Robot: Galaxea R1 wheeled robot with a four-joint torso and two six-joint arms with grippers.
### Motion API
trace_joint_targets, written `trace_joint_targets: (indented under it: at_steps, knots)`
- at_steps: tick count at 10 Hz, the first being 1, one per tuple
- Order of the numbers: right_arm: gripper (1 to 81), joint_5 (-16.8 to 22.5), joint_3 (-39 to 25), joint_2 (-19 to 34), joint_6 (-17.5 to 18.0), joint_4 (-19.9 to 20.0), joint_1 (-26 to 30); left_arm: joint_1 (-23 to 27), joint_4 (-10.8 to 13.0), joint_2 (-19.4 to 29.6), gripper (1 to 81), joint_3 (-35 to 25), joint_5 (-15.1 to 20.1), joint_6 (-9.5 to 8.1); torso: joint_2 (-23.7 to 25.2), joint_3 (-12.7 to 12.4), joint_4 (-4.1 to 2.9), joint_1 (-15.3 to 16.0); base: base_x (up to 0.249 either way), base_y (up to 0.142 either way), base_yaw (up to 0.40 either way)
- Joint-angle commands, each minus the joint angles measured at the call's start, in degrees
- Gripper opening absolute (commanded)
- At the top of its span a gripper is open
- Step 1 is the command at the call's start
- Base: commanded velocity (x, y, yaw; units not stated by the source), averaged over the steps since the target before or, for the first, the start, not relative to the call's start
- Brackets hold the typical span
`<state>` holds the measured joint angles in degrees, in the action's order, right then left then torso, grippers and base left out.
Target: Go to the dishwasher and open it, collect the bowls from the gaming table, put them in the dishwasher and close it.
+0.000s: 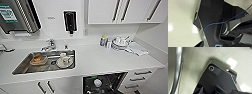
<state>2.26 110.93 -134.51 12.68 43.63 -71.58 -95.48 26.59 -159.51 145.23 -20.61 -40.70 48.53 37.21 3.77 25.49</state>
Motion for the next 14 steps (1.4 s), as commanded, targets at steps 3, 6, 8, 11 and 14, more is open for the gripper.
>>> trace_joint_targets:
  at_steps: [3,6,8,11,14]
  knots:
    - [81.1,2.05,3.14,0.71,0.24,6.12,4.73,-0.9,0.57,0.33,81.1,0.15,3.04,-0.08,9.69,-0.02,0.0,6.16,0.0,0.0,0.0]
    - [81.1,2.49,3.66,1.41,0.24,10.15,6.57,-0.9,0.57,0.16,81.1,0.15,3.21,-0.08,15.96,-0.06,0.0,10.1,0.0,0.0,0.0]
    - [81.1,2.84,4.1,1.94,0.24,12.71,7.46,-0.9,0.57,0.24,81.1,0.15,3.21,-0.08,20.05,-0.09,0.0,12.65,0.0,0.0,0.0]
    - [81.1,3.19,7.09,1.32,0.24,17.54,8.07,-0.99,0.48,0.24,81.1,0.15,3.74,-0.08,17.99,-0.11,0.0,11.28,0.0,0.0,0.0]
    - [81.1,3.55,6.49,0.8,0.24,21.66,11.06,-1.08,0.48,0.24,81.1,0.15,3.83,-0.08,18.19,-0.13,0.0,11.45,0.0,0.0,0.0]
